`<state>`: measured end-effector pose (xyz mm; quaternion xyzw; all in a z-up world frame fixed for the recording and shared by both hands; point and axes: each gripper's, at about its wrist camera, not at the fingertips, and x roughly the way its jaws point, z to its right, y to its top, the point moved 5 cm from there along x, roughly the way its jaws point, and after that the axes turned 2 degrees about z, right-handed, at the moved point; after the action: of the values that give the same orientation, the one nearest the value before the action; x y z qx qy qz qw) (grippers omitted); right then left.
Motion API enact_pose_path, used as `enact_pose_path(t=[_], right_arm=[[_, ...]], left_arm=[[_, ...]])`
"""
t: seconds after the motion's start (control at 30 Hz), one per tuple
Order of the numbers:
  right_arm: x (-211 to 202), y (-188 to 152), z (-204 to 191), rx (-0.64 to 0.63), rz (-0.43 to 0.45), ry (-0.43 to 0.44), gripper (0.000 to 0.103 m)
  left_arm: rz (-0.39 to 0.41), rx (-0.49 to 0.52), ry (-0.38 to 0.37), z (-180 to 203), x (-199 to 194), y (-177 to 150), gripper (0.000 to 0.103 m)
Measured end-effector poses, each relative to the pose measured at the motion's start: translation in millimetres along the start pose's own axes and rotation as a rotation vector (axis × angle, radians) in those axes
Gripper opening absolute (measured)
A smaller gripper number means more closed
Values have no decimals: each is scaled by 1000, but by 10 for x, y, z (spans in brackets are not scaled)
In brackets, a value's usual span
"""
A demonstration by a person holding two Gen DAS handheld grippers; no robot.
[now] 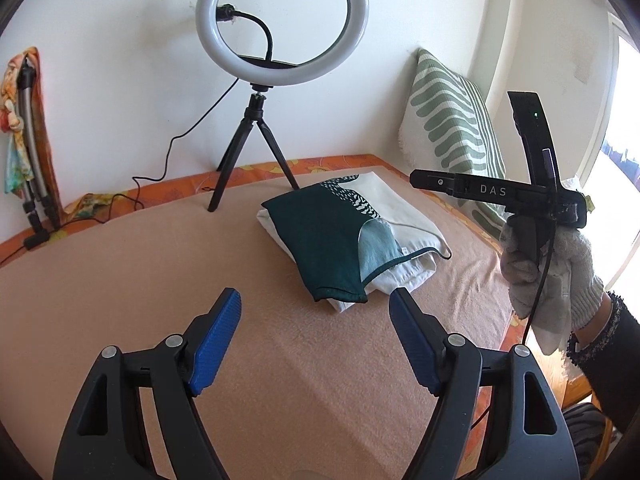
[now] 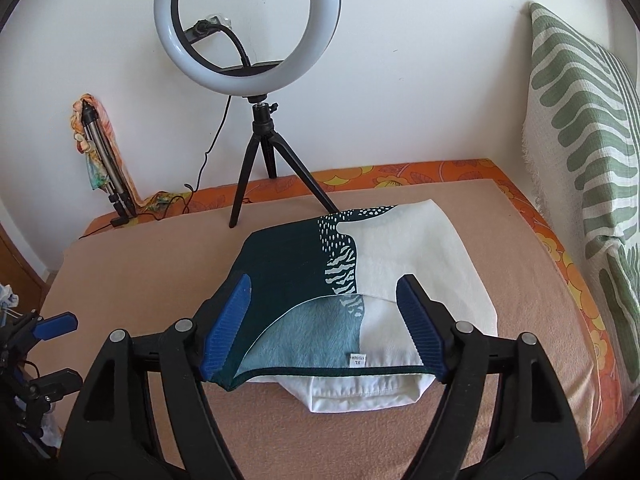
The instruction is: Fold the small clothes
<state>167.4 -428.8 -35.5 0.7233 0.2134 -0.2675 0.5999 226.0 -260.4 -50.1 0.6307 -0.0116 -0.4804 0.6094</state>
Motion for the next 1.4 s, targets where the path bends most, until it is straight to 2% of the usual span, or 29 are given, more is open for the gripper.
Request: enact_pose_path(t=[0.1, 0.17, 0.3, 0.43, 0.57, 0.67, 0.87, 0.97, 1.1, 1.23, 1.4], right_arm=[[-193, -74, -155, -5, 14, -16, 88], [-315, -118, -262, -15, 25, -29, 90], [-564, -204, -431, -24, 65, -61, 102], [-747, -300, -542, -20, 101, -92, 102], [-806, -429, -631, -1, 103, -96, 103], [-793, -541, -688, -2, 96, -98, 103], [-732, -718, -753, -20, 112, -128, 103], [-684, -768, -773, -22, 110, -131, 103], [-716, -767, -782, -30, 131, -138, 103], [-787, -752, -770, -42, 164, -163, 103], [-802, -738, -716, -10, 165, -158, 103]], left_arm=[[12, 13, 18, 16, -194, -71, 78], [14, 18, 38, 21, -319, -118, 82], [43, 24, 69, 13, -562, -211, 83], [57, 23, 87, -15, -722, -308, 83], [73, 31, 125, -56, -813, -397, 89], [74, 47, 172, -90, -823, -460, 99], [87, 49, 192, -160, -788, -584, 99], [54, 39, 203, -221, -717, -668, 99], [25, 49, 214, -238, -680, -764, 99], [27, 45, 216, -214, -704, -786, 99], [34, 48, 218, -176, -723, -789, 99]])
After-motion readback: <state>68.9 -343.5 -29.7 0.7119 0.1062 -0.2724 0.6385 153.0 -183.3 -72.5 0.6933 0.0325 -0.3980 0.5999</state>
